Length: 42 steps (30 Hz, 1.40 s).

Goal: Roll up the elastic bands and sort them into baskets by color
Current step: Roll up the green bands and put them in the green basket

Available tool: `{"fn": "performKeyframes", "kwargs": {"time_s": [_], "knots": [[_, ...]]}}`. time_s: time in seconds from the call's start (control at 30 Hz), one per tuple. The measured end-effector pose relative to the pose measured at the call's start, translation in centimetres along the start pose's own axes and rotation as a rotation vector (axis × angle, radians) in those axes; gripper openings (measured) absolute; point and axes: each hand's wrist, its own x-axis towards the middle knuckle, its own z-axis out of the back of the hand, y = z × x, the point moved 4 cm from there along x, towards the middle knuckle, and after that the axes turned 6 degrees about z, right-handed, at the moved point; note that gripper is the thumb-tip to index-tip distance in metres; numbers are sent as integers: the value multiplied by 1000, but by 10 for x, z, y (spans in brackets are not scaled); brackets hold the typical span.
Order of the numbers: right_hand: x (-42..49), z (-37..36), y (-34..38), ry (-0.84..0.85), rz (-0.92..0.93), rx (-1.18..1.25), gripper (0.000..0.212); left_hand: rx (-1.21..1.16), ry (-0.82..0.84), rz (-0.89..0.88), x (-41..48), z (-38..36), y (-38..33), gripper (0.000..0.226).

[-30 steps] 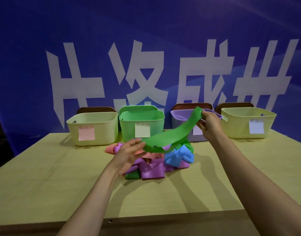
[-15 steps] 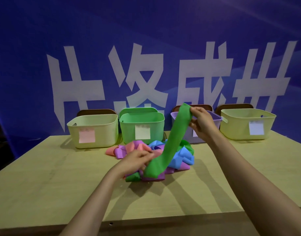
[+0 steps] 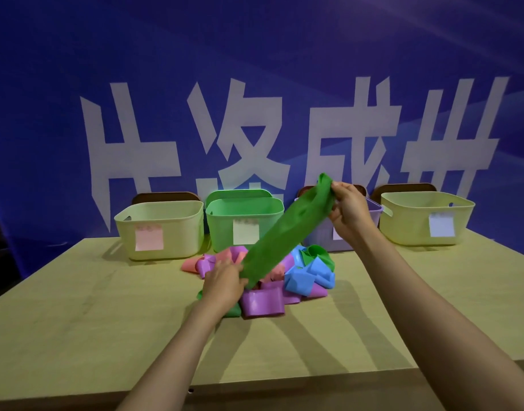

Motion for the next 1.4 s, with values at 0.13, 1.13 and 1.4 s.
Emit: {"fn": "performKeyframes", "kwargs": {"time_s": [0.13,1.13,1.4], "knots": [[2,5,6,-54,36,1,19,-77,-179,76,6,5,15,30],[-88,-56,65,613,163,-333,5,-1264,78,-262,-36,128,-116,8],[-107,-61,78,648,123,-339,3,-1128,138,-277,-54,152,-118,14]]}}
